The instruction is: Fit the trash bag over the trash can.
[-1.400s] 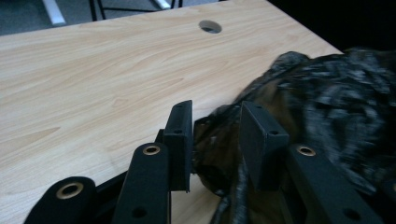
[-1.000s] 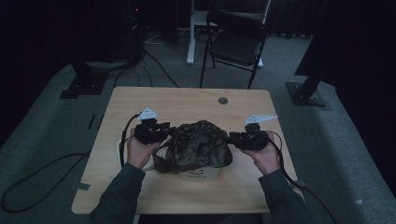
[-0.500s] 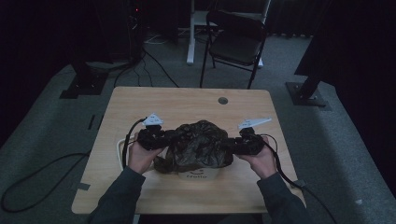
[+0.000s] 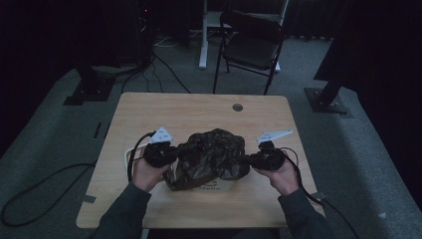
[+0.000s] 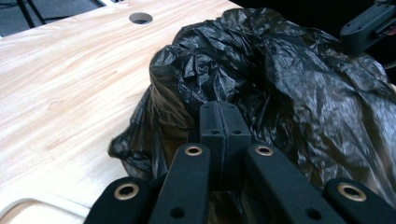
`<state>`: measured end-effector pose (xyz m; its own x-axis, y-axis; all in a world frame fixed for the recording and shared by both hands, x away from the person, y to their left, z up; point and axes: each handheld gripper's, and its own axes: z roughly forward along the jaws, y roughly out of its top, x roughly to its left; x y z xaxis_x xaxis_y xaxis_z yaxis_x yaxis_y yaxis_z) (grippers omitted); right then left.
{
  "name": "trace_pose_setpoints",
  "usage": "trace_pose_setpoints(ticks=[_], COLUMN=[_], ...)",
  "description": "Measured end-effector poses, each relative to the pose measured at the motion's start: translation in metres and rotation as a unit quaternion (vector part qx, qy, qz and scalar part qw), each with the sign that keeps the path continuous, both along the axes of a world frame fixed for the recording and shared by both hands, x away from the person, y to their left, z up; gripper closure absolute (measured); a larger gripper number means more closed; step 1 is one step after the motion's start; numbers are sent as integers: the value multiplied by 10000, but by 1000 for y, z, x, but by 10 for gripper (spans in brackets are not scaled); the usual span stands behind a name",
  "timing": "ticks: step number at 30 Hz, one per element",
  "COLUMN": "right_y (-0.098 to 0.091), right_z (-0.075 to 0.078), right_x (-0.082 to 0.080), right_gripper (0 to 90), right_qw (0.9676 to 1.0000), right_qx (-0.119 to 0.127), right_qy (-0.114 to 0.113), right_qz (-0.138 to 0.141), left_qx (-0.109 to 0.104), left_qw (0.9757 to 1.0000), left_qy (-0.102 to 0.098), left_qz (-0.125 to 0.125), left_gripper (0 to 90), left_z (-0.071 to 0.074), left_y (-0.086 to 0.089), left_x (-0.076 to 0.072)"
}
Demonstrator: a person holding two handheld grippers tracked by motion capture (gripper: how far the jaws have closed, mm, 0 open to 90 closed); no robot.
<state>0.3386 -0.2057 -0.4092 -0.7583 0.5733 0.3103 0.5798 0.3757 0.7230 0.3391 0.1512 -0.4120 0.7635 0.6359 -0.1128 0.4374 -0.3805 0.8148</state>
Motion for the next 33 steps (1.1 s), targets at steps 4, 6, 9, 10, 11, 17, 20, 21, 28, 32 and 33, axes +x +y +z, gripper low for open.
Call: trace_pose_setpoints(ticks=[4,6,9,10,11,17,20,21,28,32,33], right_y=[-1,-1,-3,-3,-4,-6,-7,-7,-7,-6,-6], right_z=[-2,-3,-5,-6,-7,-16,-23,-25,-37,-44,-46], right_x=[-4,-7,-11,-13,-14,-18,-17,-16,-14,-13,-13], right_gripper=[900,900,900,900,900,900,900,900,900,900,900], right_qw=[10000,10000,9999,9999,9998,9995,9989,9986,9969,9950,9945], right_qx=[-21,-35,-48,-57,-45,-150,-285,-315,-526,-781,-849], right_qy=[28,47,73,98,121,234,321,374,553,604,600], right_qz=[43,70,110,122,138,170,169,187,164,139,120], left_qx=[17,41,43,46,58,74,75,108,143,166,184], left_qw=[10000,10000,10000,10000,9999,9995,9994,9994,9992,9989,9989], left_qy=[-14,-1,34,52,65,171,190,181,250,315,319], left_qz=[-5,-10,54,71,99,262,272,266,292,312,295], left_gripper=[900,900,900,900,900,900,900,900,900,900,900], left_z=[-1,-3,-8,-9,-10,-17,-19,-19,-24,-29,-30], left_y=[2,2,5,6,7,14,14,14,13,13,12], left_x=[-6,-7,-7,-7,-6,-1,-1,-1,1,2,2])
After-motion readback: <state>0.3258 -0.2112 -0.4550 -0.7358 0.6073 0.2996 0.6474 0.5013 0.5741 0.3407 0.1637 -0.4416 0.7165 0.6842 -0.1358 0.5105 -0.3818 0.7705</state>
